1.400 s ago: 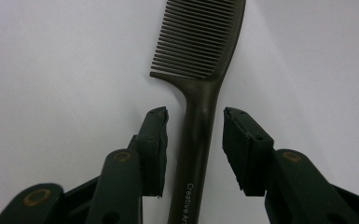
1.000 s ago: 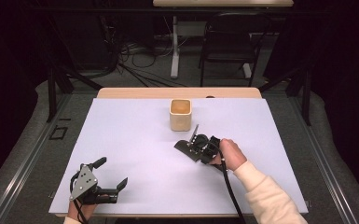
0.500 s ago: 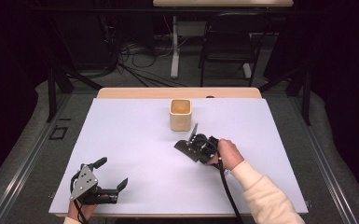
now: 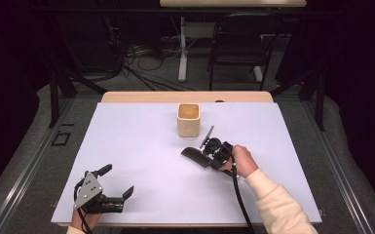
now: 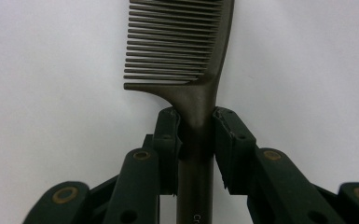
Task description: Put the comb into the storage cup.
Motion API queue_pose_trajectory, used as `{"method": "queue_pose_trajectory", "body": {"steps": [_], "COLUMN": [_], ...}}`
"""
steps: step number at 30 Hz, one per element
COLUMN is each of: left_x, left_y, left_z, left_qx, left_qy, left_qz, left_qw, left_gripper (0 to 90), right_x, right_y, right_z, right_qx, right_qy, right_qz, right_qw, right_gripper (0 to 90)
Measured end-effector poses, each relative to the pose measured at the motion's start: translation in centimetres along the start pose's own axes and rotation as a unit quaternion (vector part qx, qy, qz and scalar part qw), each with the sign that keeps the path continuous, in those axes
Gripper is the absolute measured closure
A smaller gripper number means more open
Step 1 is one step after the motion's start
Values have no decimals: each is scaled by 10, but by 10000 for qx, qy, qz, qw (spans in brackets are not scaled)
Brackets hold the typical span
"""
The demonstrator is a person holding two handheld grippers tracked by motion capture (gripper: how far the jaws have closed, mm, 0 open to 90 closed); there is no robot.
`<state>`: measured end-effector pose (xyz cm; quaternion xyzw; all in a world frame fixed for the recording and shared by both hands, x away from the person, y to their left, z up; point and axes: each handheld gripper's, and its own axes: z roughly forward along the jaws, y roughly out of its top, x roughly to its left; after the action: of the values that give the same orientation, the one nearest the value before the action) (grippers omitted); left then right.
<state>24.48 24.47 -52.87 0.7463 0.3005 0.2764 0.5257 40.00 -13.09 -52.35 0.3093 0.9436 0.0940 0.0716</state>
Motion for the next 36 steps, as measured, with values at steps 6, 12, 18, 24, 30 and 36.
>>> {"method": "queue_pose_trajectory", "body": {"steps": [6,12,18,24,30,36], "left_x": [1,1,0,1,0,1], "left_y": [0,0,0,0,0,0], "left_z": [0,0,0,0,-1,0], "left_qx": [4,14,5,-6,-22,4], "left_qy": [9,1,13,-31,-17,2], "left_qz": [-7,-1,0,-27,-30,-29], "left_qw": [10000,10000,10000,10000,10000,10000], "left_gripper": [0,0,0,0,0,0], "right_x": [-2,-2,0,2,5,3], "right_y": [-7,-14,-21,-27,-32,-39], "right_z": [-9,-21,-29,-34,-41,-50], "right_qx": [-281,-556,-938,-1215,-1525,-1815], "right_qy": [88,104,180,129,77,48], "right_qz": [148,219,171,106,88,102], "right_qw": [9995,9982,9953,9925,9882,9833], "right_gripper": [714,714,715,716,716,716]}}
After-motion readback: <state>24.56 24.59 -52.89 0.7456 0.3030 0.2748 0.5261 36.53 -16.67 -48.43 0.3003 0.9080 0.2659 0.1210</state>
